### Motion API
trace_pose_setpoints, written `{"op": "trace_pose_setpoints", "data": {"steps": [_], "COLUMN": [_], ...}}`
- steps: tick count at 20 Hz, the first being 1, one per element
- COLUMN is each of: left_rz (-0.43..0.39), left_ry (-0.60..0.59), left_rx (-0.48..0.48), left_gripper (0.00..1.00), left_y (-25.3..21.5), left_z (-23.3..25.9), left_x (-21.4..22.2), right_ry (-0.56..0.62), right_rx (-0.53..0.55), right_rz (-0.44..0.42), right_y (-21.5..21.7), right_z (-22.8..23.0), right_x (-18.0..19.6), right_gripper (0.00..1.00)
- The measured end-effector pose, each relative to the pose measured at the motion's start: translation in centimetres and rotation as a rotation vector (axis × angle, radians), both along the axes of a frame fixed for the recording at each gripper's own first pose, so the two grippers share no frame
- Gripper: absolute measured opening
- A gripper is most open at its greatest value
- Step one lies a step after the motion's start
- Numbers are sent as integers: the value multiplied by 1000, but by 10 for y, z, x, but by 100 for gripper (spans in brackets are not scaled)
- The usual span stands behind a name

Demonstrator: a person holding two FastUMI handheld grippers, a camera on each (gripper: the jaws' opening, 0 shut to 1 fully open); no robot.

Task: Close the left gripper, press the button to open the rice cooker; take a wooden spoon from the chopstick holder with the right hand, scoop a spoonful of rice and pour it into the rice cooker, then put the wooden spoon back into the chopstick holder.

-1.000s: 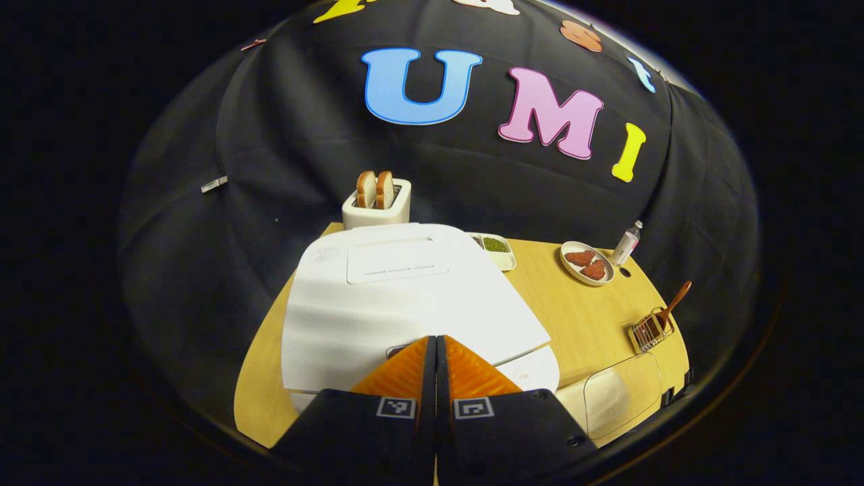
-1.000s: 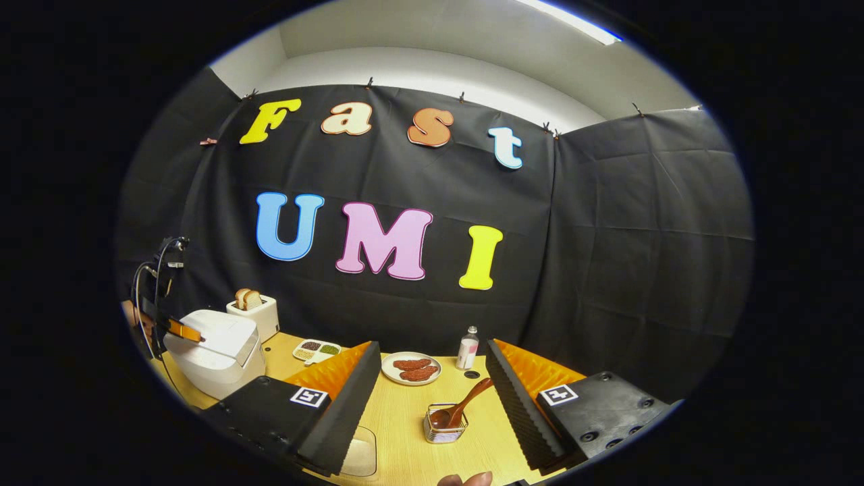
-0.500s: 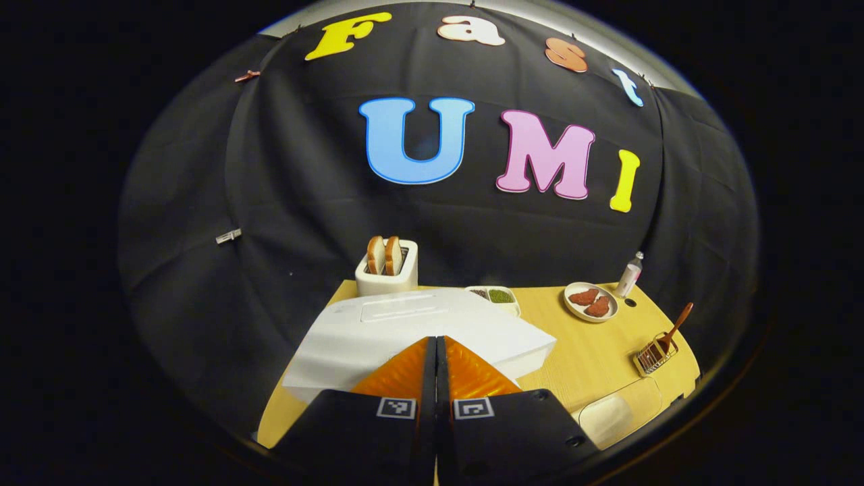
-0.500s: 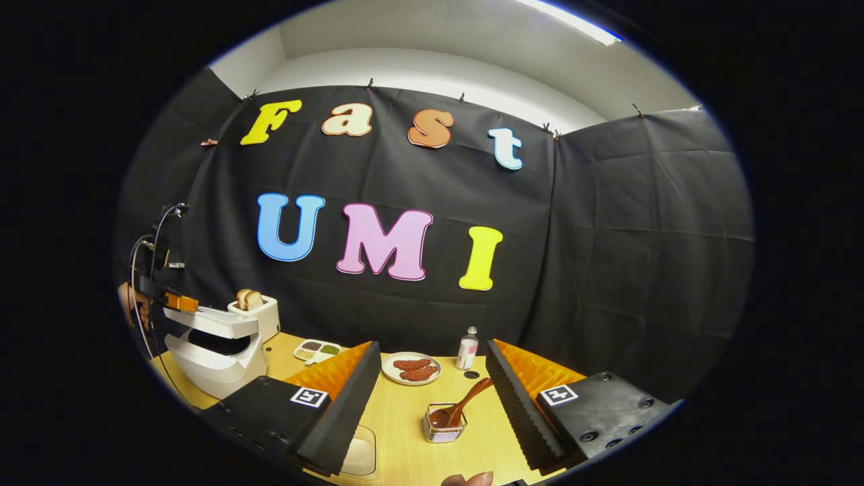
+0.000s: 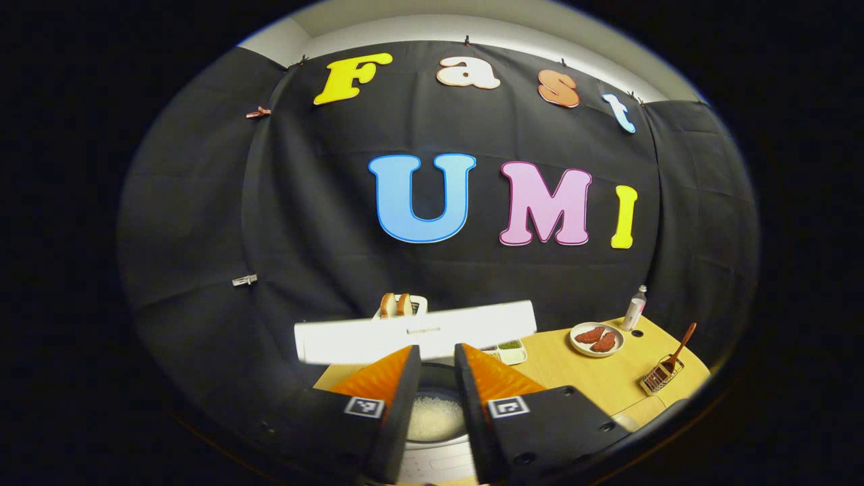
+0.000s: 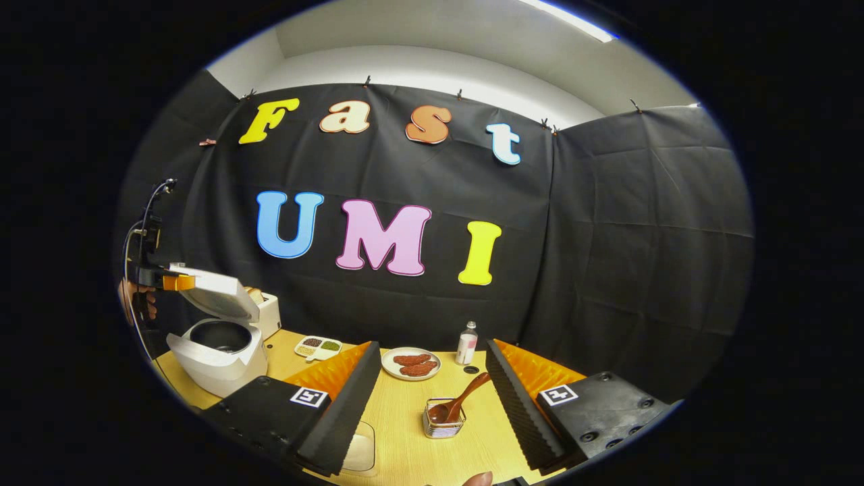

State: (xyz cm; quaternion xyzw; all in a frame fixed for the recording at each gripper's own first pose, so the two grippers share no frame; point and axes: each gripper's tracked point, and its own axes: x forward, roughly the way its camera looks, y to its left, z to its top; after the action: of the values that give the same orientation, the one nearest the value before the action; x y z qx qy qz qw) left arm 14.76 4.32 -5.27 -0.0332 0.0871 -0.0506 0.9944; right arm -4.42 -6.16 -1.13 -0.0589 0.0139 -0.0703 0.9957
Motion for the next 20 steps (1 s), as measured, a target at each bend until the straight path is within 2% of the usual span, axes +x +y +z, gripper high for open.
{"op": "trace_pose_setpoints", "data": {"steps": [3,12,16,20], "left_rz": [17,82,89,93], "left_ry": [-26,-52,-32,-21], "left_rx": [-4,-50,-54,-68], "left_gripper": [95,97,97,97], "left_y": [2,-13,-36,-60], "left_z": [3,18,17,16], "left_x": [-5,-67,-94,-117], "right_ry": [15,80,165,255], "right_rx": [14,66,123,182], "right_rz": [14,45,30,61], "right_y": [3,-12,-44,-73], "right_z": [-5,-28,-65,-111], "right_x": [1,17,37,63], "right_gripper": [98,98,98,98]}}
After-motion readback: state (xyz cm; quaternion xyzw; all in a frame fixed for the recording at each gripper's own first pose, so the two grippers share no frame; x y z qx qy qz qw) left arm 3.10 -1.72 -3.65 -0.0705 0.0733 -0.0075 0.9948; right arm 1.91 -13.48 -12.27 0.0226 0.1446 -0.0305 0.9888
